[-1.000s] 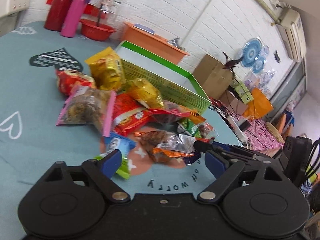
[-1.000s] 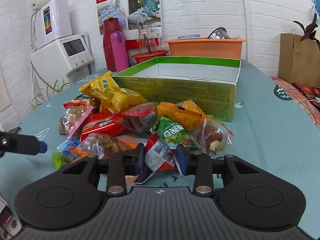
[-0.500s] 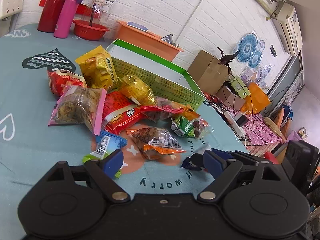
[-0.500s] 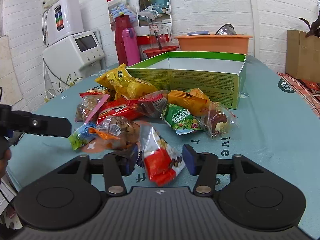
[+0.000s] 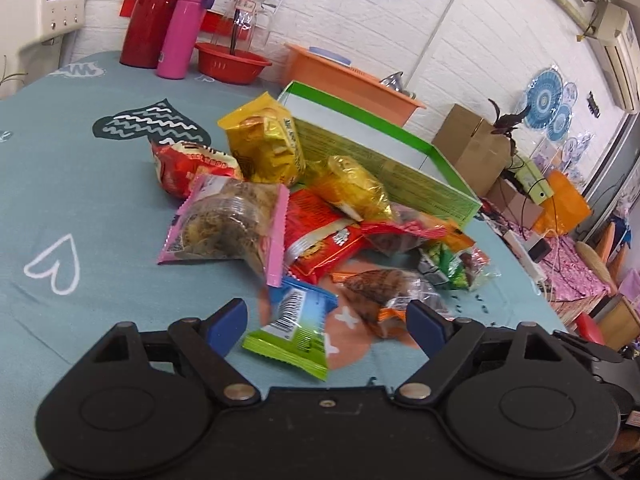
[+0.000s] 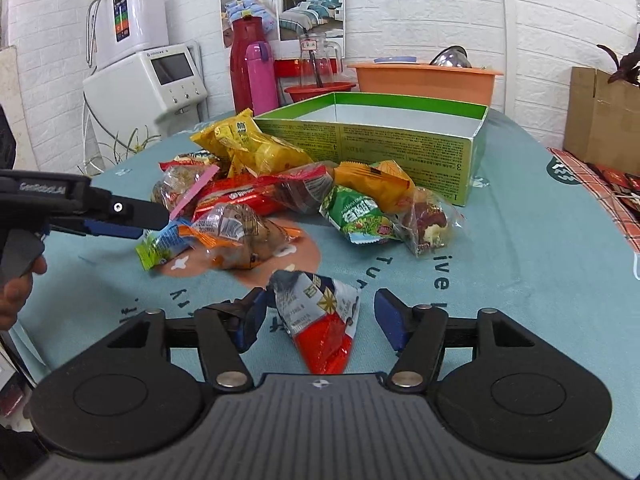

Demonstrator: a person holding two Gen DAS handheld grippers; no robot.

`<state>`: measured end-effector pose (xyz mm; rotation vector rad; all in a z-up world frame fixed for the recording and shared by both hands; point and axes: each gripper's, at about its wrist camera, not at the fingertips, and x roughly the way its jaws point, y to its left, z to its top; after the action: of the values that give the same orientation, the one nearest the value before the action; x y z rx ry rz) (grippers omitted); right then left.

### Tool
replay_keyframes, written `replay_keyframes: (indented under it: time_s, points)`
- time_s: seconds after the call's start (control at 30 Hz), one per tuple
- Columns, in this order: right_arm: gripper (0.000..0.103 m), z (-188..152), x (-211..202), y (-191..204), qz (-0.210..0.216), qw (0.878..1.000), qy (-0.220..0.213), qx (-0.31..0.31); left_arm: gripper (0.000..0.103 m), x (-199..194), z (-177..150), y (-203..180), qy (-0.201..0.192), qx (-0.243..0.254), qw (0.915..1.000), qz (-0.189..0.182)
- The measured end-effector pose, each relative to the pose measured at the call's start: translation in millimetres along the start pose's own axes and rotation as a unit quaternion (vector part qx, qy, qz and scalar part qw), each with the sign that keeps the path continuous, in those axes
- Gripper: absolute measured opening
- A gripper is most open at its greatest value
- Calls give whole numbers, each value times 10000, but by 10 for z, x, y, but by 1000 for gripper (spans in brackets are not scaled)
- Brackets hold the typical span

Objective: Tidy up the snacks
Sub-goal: 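Grasp a red-and-white packet with the right tool while the left tool grasps a blue-green bar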

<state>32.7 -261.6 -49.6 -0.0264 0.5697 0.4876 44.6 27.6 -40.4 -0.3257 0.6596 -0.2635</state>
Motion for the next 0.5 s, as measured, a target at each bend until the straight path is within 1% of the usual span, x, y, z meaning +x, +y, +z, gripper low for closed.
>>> replay_keyframes:
  time_s: [0.1, 0.17, 0.23, 0.27, 0.3, 0.33, 0.37, 0.4, 0.5]
  points:
    - [98, -21, 25, -8, -34, 10000, 53, 74, 103, 66, -13, 11, 67, 91, 9999, 6]
    - [93, -24, 54, -21, -19, 9999, 92, 133, 103, 110, -18, 20, 62, 156, 9999, 10]
    - [77, -30, 80, -17, 0, 9999, 94, 130, 103, 141, -15, 20, -15, 285, 9996, 58]
    - [77, -31, 87, -7, -10, 9999, 83, 82, 90, 158, -9, 8, -25, 364, 9992, 142]
    - [73, -31, 91, -2, -12, 10000, 73, 49, 38, 179, -2, 2, 26, 420, 9990, 167]
    - [72, -23, 92, -7, 0, 10000, 71, 66, 34, 182, -3, 18, 56, 373, 9993, 82]
    - [71, -15, 88, -12, 32, 9999, 74, 114, 38, 177, -3, 38, 77, 289, 9996, -2]
    - [70, -2, 75, -19, 88, 9998, 45, 170, 35, 160, -4, 41, 81, 271, 9996, -37]
    - [70, 92, -4, -18, 210, 9994, -193, 216, 36, 56, 28, 39, 40, 245, 9996, -96]
